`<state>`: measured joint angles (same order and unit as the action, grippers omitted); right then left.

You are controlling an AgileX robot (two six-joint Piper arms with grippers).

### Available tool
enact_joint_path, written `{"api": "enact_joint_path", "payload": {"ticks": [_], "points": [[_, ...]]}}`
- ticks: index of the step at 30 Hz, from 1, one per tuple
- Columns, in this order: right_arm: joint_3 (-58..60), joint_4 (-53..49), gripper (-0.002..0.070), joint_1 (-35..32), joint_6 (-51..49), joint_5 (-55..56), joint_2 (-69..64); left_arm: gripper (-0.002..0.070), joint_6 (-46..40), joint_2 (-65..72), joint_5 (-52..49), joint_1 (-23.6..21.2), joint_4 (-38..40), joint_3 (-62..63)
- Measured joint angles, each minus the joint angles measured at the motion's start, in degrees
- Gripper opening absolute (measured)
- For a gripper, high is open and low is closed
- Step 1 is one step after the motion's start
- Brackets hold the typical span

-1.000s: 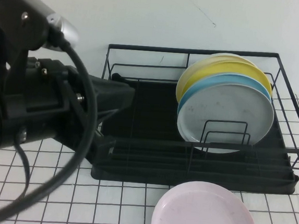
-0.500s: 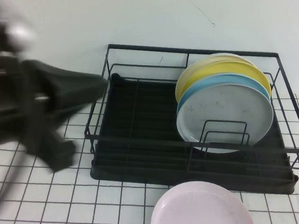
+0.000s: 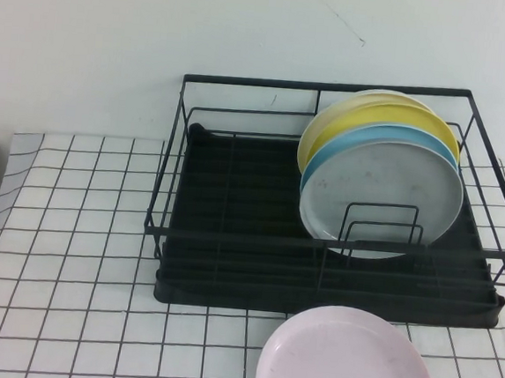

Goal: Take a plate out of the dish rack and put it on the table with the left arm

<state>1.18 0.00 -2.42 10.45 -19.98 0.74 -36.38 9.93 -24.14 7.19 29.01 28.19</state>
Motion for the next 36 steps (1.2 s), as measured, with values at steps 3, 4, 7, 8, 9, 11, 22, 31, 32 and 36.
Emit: {"api": "enact_joint_path", "payload": {"ticks": [3,4,7,8,9,11,22,31,32,36], "points": [[0.0,0.0,-0.0003,0.0,0.0,0.0,0.0,-0.0002,-0.2,-6.6,4.5,-3.8,0.7,-8.0],[0.0,0.0,-0.0003,0.0,0.0,0.0,0.0,-0.0002,-0.2,-8.0,6.5,-4.7,1.4,-10.1],[0.0,0.0,-0.0003,0.0,0.0,0.0,0.0,-0.0002,-0.2,-10.4,11.8,-7.4,4.2,-17.1],[0.0,0.0,-0.0003,0.0,0.0,0.0,0.0,-0.0002,-0.2,-10.4,12.7,-7.9,5.1,-18.6],[0.0,0.0,-0.0003,0.0,0.0,0.0,0.0,-0.0002,-0.2,-10.5,13.7,-8.4,6.1,-20.4],[0.0,0.0,-0.0003,0.0,0.0,0.0,0.0,-0.0002,-0.4,-10.5,14.7,-9.0,7.6,-23.5],[0.0,0.0,-0.0003,0.0,0.0,0.0,0.0,-0.0002,-0.9,-10.7,17.2,-8.9,13.3,-29.4],[0.0,0.0,-0.0003,0.0,0.0,0.0,0.0,-0.0002,22.5,-10.7,16.3,-8.6,-12.4,-29.4],[0.0,0.0,-0.0003,0.0,0.0,0.0,0.0,-0.0002,26.4,-10.7,16.3,-8.3,-16.1,-29.4],[0.0,0.0,-0.0003,0.0,0.0,0.0,0.0,-0.0002,33.8,-10.7,13.5,-7.6,-22.7,-29.4]]}}
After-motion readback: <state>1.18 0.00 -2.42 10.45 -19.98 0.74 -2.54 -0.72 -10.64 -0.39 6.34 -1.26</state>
